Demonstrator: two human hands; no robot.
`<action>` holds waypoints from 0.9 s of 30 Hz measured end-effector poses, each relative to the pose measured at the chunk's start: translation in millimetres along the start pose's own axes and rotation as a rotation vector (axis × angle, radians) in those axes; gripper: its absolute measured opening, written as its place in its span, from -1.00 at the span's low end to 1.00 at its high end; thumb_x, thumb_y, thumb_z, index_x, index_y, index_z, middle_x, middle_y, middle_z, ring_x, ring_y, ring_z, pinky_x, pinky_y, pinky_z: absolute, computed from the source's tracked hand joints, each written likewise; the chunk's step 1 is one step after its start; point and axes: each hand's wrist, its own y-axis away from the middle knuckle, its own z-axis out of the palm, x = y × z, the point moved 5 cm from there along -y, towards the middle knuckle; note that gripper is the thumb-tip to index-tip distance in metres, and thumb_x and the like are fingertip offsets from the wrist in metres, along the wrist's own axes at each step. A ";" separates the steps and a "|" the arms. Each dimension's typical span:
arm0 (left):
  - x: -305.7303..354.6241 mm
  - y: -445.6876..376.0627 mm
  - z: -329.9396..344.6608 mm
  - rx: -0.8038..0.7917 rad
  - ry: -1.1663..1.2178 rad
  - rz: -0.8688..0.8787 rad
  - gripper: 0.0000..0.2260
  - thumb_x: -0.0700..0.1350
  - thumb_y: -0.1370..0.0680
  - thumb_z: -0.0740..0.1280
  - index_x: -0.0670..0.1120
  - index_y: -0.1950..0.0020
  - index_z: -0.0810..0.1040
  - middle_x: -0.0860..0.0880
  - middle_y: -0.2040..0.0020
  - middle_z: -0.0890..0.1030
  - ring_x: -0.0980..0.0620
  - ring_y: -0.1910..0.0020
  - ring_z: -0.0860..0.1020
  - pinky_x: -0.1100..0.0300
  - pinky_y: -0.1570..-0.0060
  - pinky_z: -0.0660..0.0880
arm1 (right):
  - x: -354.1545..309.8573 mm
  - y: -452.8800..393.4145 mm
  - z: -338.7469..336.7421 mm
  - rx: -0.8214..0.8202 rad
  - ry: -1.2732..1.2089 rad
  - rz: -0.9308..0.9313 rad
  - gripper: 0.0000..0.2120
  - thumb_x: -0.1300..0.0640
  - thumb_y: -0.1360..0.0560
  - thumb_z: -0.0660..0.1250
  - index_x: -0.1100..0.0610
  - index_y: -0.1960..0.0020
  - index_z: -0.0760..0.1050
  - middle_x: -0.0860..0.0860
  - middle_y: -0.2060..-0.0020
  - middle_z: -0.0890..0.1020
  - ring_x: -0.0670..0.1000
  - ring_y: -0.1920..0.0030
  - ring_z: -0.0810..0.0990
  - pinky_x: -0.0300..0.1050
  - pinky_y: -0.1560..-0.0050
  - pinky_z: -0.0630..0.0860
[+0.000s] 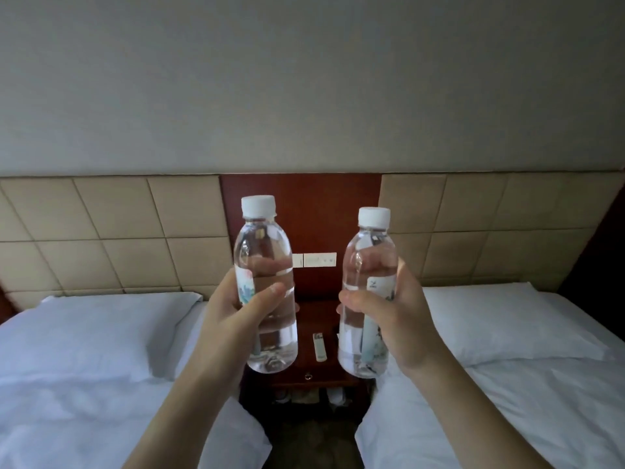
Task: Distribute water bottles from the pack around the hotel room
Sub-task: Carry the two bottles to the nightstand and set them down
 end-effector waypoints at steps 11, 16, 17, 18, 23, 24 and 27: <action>-108.5 -226.7 -8.4 -0.068 0.035 -0.048 -0.68 0.10 -0.27 0.43 0.05 0.02 0.63 -0.20 0.12 0.69 -0.22 0.11 0.69 0.11 0.21 0.63 | 103.0 -211.9 15.4 0.008 0.048 0.057 -0.56 0.24 -0.25 0.50 0.09 -0.07 0.46 0.16 0.18 0.62 0.21 0.20 0.67 0.11 0.12 0.64; -154.6 -320.6 7.4 -0.122 0.038 -0.089 -0.72 0.07 -0.23 0.44 0.12 0.08 0.65 -0.06 0.18 0.69 -0.08 0.18 0.68 0.16 0.24 0.61 | 145.9 -296.8 1.6 0.053 0.042 0.099 -0.55 0.23 -0.27 0.52 0.01 -0.08 0.47 0.05 0.15 0.64 0.06 0.16 0.68 -0.07 0.11 0.65; -163.8 -336.8 10.7 -0.128 0.035 -0.098 -0.73 0.08 -0.23 0.44 0.13 0.08 0.65 -0.05 0.18 0.70 -0.07 0.18 0.69 0.15 0.24 0.61 | 155.5 -311.5 -3.3 0.061 0.034 0.109 -0.56 0.25 -0.27 0.52 0.01 -0.07 0.46 0.06 0.16 0.64 0.07 0.17 0.68 -0.04 0.12 0.65; -173.4 -351.9 14.0 -0.132 0.030 -0.112 -0.72 0.08 -0.24 0.43 0.15 0.07 0.65 -0.05 0.16 0.70 -0.08 0.16 0.69 0.13 0.22 0.61 | 165.5 -324.8 -8.3 0.066 0.025 0.122 -0.57 0.28 -0.28 0.51 0.01 -0.06 0.46 0.08 0.17 0.63 0.09 0.19 0.67 0.01 0.13 0.64; -225.5 -417.8 33.4 -0.123 -0.011 -0.160 -0.72 0.10 -0.26 0.43 0.17 0.04 0.64 -0.03 0.11 0.70 -0.10 0.07 0.69 0.01 0.11 0.61 | 220.9 -388.6 -39.6 0.077 0.027 0.177 -0.57 0.29 -0.28 0.52 0.07 -0.05 0.45 0.21 0.18 0.61 0.14 0.22 0.65 0.15 0.12 0.62; -236.3 -427.2 37.2 -0.116 -0.020 -0.165 -0.73 0.09 -0.27 0.43 0.18 0.05 0.64 -0.01 0.12 0.70 -0.08 0.07 0.68 0.01 0.10 0.60 | 232.6 -399.5 -46.0 0.073 0.034 0.188 -0.58 0.30 -0.28 0.52 0.08 -0.06 0.45 0.21 0.16 0.61 0.12 0.21 0.66 0.10 0.12 0.62; -272.7 -458.1 49.5 -0.099 -0.045 -0.188 -0.74 0.05 -0.27 0.45 0.19 0.05 0.63 0.03 0.14 0.67 -0.01 0.09 0.64 0.08 0.10 0.58 | 271.0 -437.0 -68.1 0.051 0.047 0.222 -0.57 0.33 -0.31 0.53 0.05 -0.08 0.47 0.10 0.15 0.62 0.06 0.15 0.67 -0.08 0.12 0.62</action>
